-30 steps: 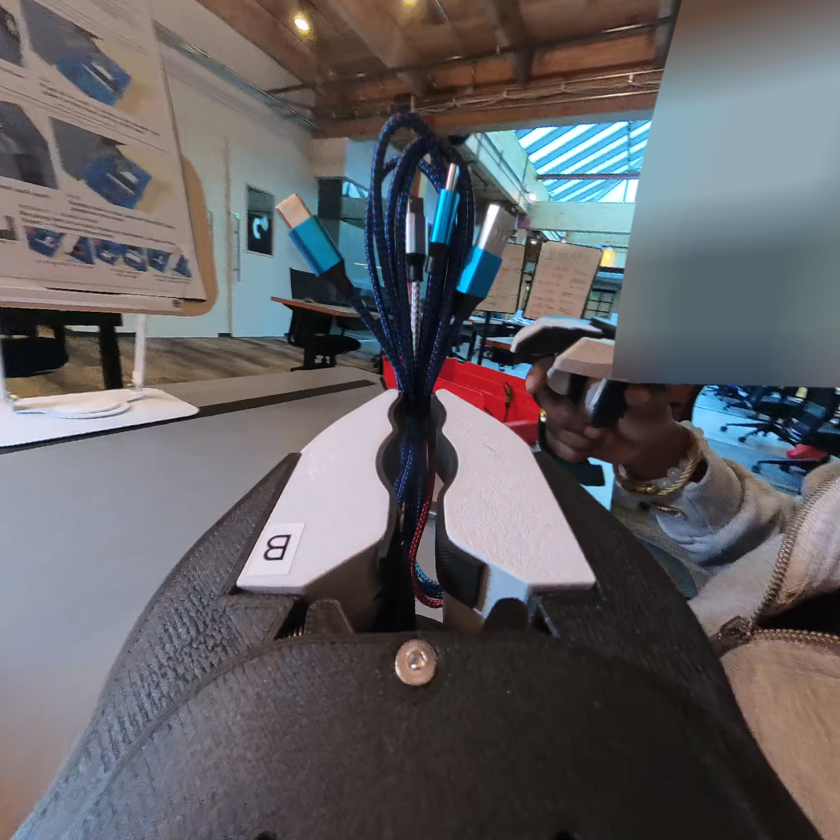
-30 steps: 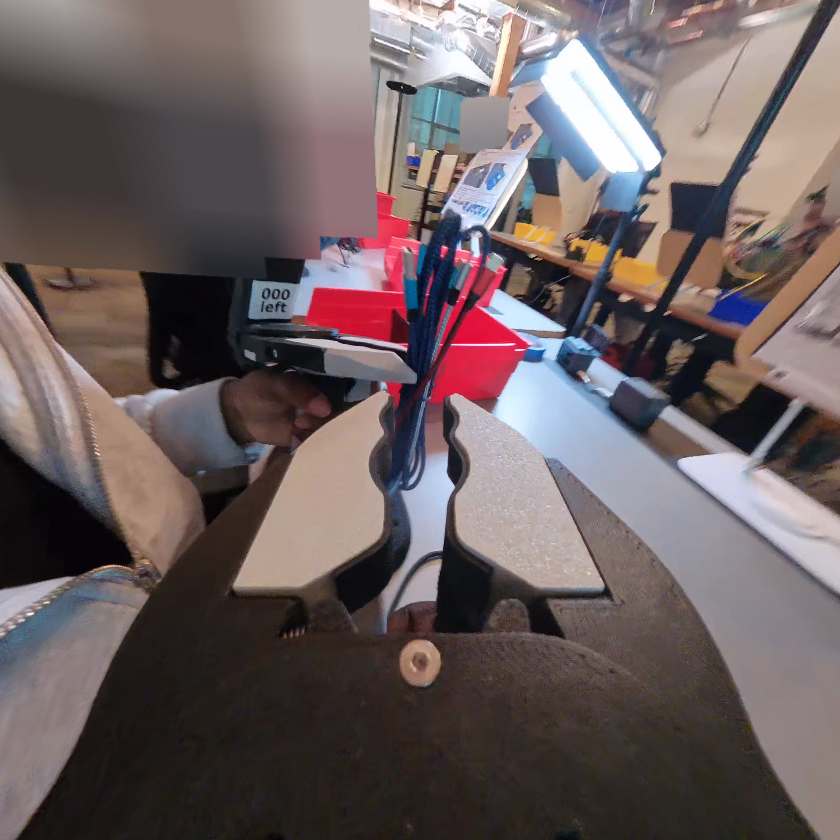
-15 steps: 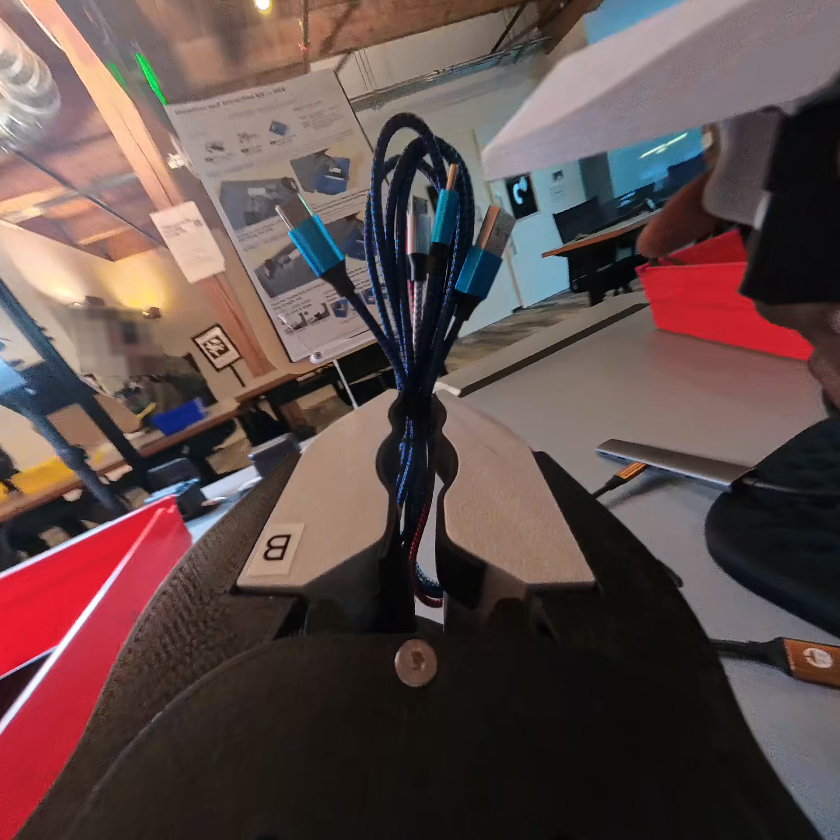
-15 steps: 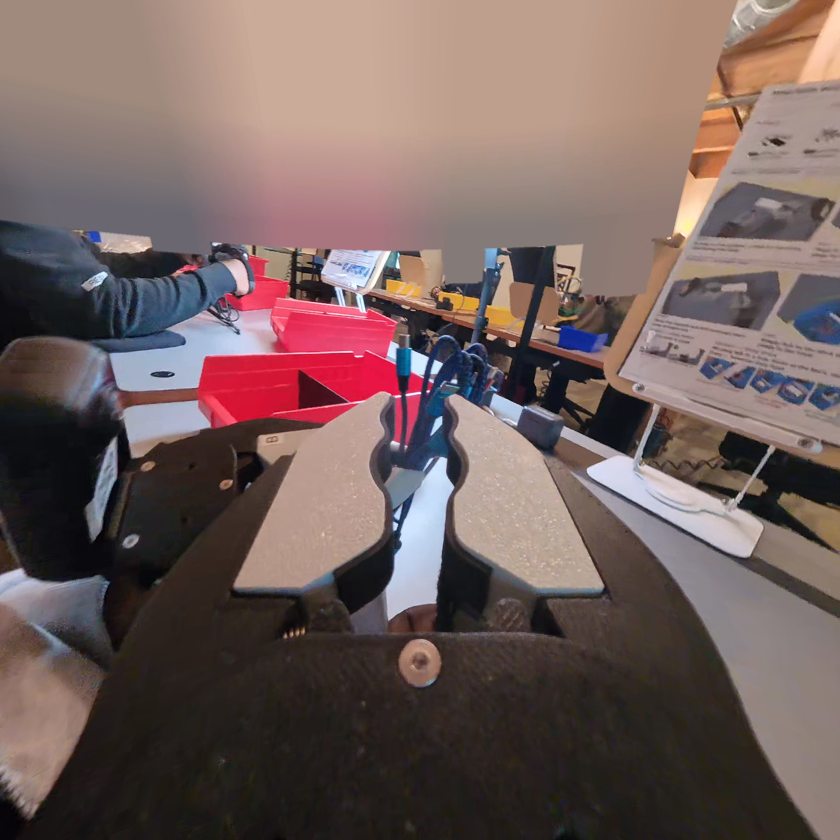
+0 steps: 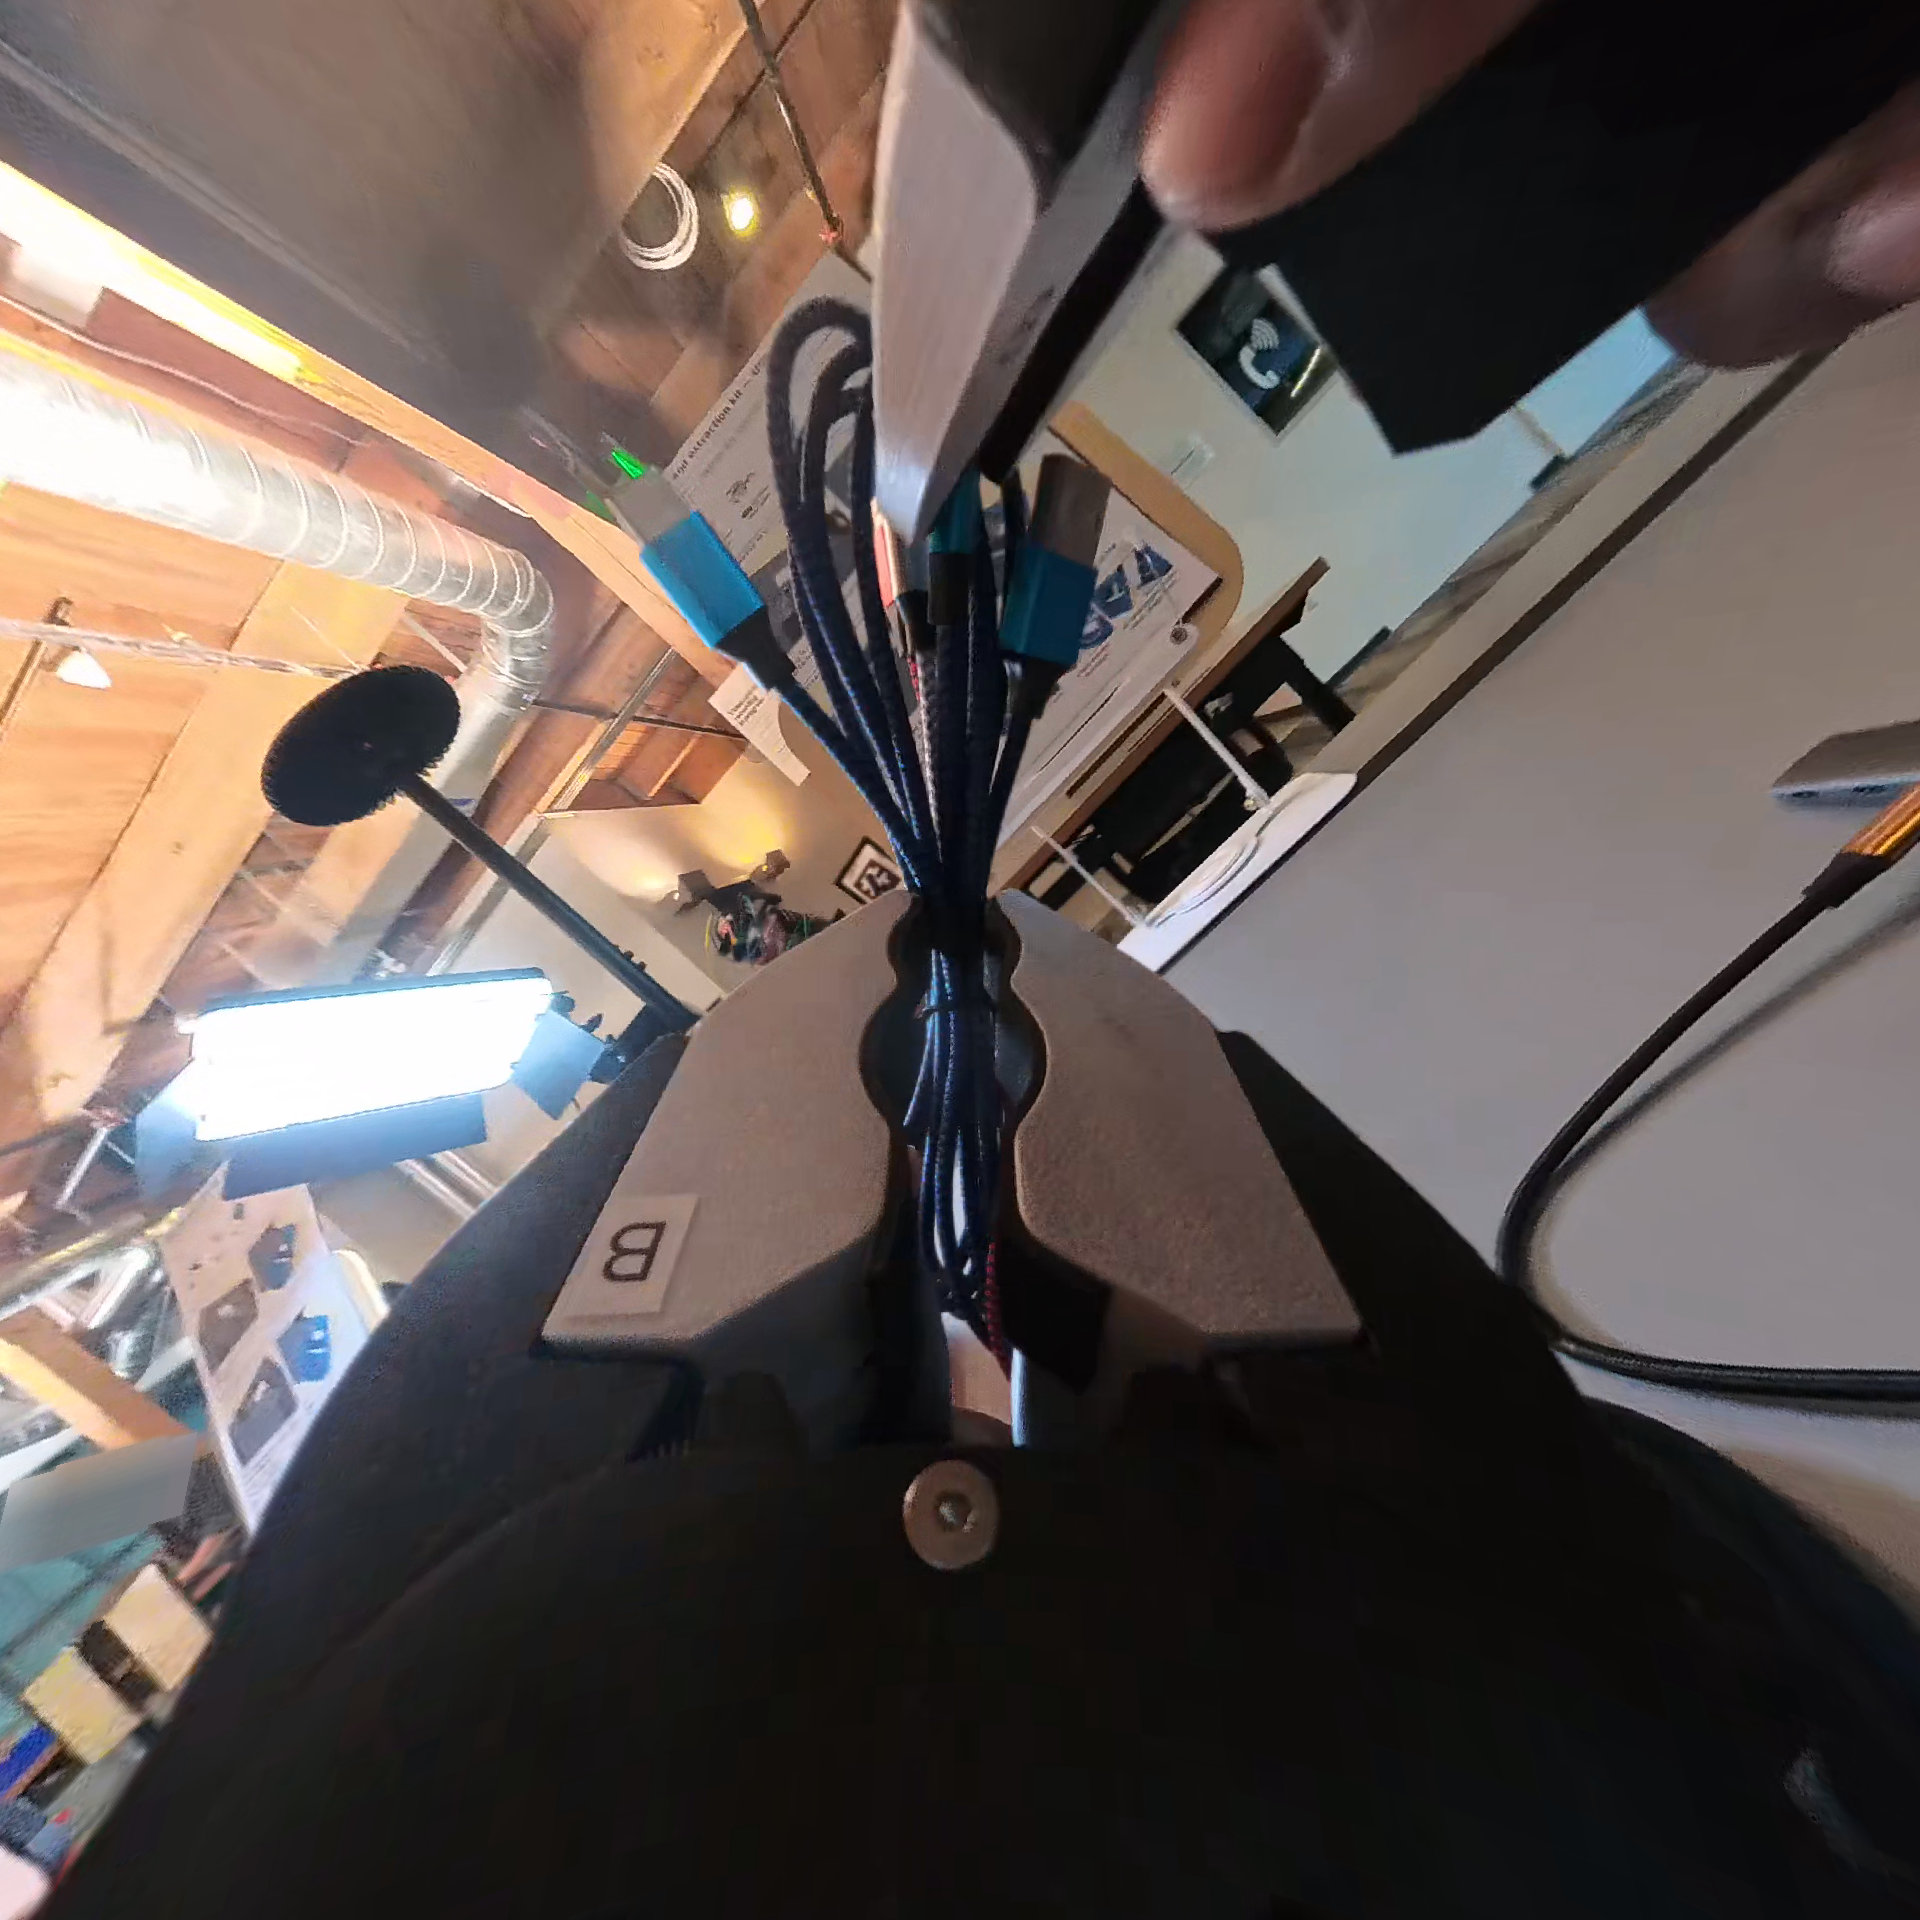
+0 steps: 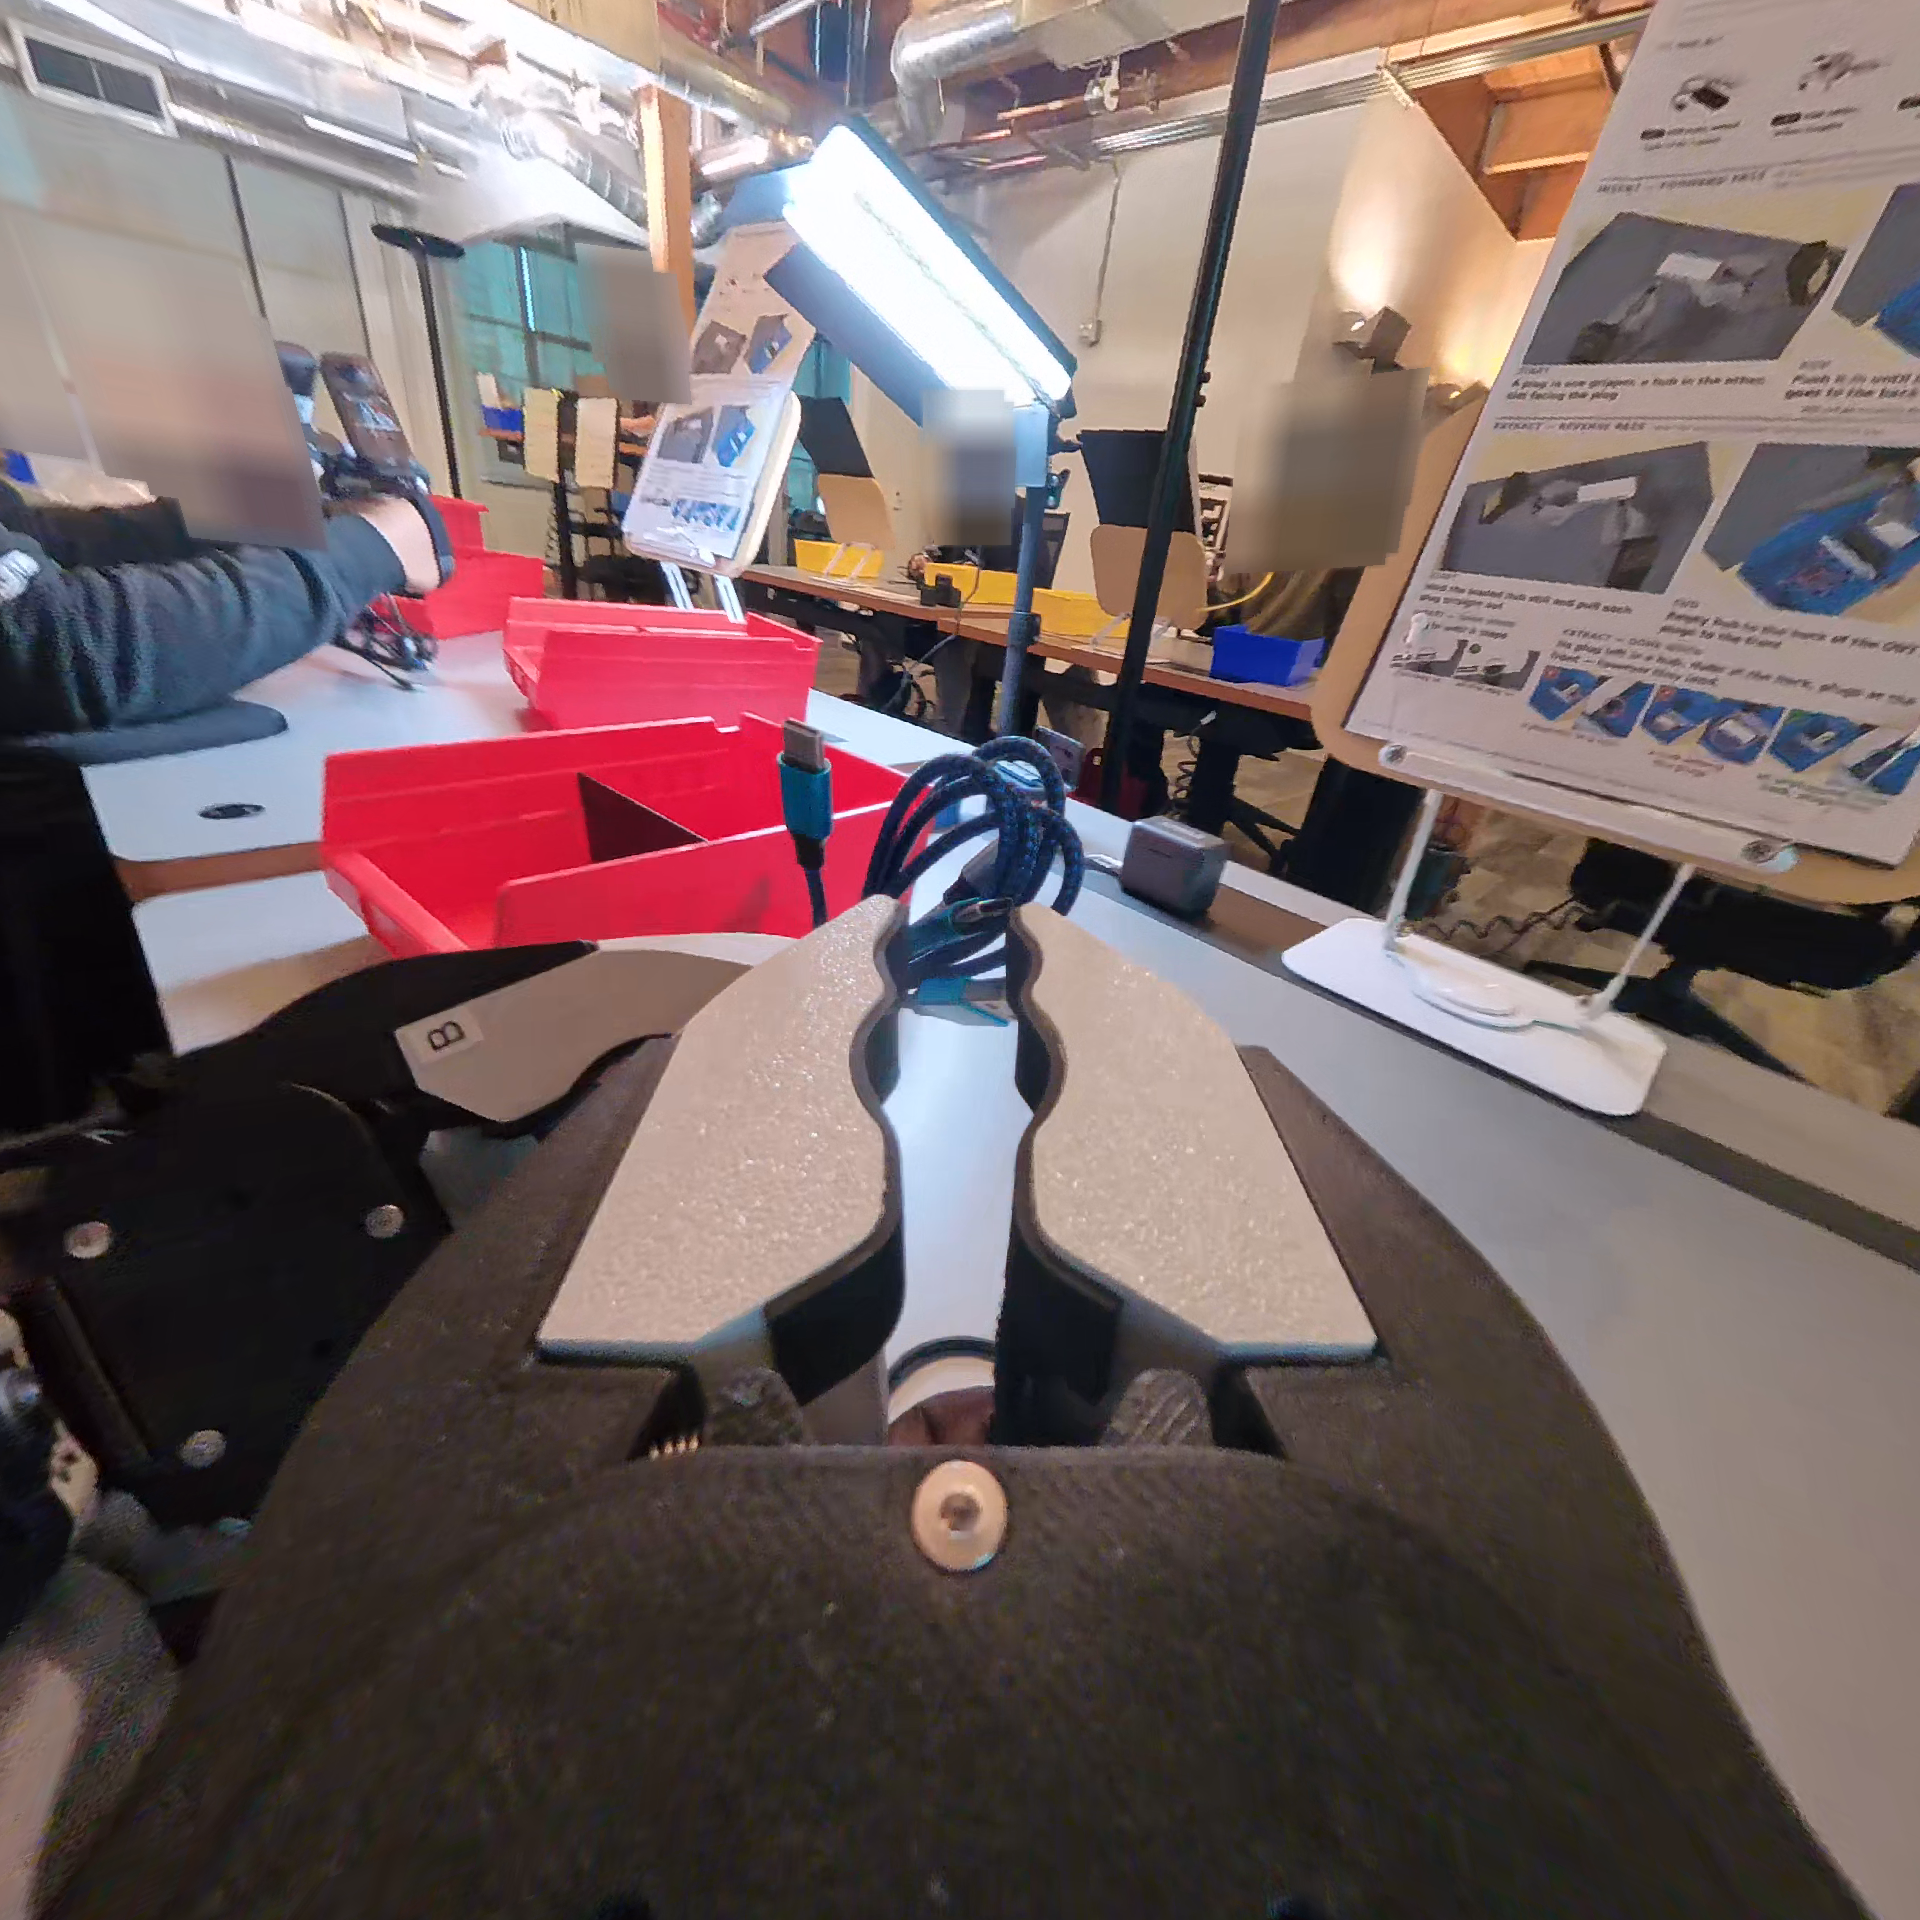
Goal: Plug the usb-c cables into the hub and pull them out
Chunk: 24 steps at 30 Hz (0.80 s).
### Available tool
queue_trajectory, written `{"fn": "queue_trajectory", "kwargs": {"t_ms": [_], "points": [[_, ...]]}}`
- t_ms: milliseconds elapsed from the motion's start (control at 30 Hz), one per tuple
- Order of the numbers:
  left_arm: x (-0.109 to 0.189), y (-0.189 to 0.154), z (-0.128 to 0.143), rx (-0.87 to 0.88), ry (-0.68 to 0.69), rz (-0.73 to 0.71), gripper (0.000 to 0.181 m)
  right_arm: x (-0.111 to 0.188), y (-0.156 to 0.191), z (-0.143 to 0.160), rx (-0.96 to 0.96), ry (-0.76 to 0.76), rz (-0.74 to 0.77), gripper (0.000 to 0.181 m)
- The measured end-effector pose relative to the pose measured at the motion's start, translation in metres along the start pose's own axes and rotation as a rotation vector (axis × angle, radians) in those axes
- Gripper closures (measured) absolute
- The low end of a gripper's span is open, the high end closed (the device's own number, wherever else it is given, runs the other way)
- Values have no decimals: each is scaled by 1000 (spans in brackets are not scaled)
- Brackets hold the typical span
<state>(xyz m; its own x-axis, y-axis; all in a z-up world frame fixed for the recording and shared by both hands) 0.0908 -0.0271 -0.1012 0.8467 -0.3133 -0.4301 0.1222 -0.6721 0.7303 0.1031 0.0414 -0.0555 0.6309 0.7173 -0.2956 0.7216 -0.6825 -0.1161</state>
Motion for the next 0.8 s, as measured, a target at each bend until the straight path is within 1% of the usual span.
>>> {"fn": "queue_trajectory", "kwargs": {"t_ms": [100,200,300,367,500,667,800], "points": [[-1,-2,3,-12,22,21,172,0,1,2,71,3,-1,166],[-2,-3,8,-17,60,42,172,0,8,4,138,-1,-48,168],[-2,-2,12,-9,81,46,171,-1,11,7,222,21,-48,167],[-2,0,14,-15,85,42,172,-1,10,8,234,16,-28,167],[-1,1,16,-8,91,44,172,-1,10,10,262,21,-42,168],[-2,-3,24,-27,136,72,172,0,21,15,215,52,-165,172],[-1,-6,26,-27,133,97,172,0,20,19,218,78,-198,172]]}}
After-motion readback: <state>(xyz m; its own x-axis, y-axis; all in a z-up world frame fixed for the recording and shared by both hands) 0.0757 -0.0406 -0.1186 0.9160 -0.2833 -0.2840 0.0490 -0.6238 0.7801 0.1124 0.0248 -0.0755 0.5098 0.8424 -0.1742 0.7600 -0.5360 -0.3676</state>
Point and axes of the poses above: each gripper's, where its closed fingertips meet, x back along the fingers, z out of its underside, y = z × x across the jaws, the point moved 3 cm from there along x, back along the fingers, and after that the axes turned 12 degrees about -y, right-handed, at the moved point
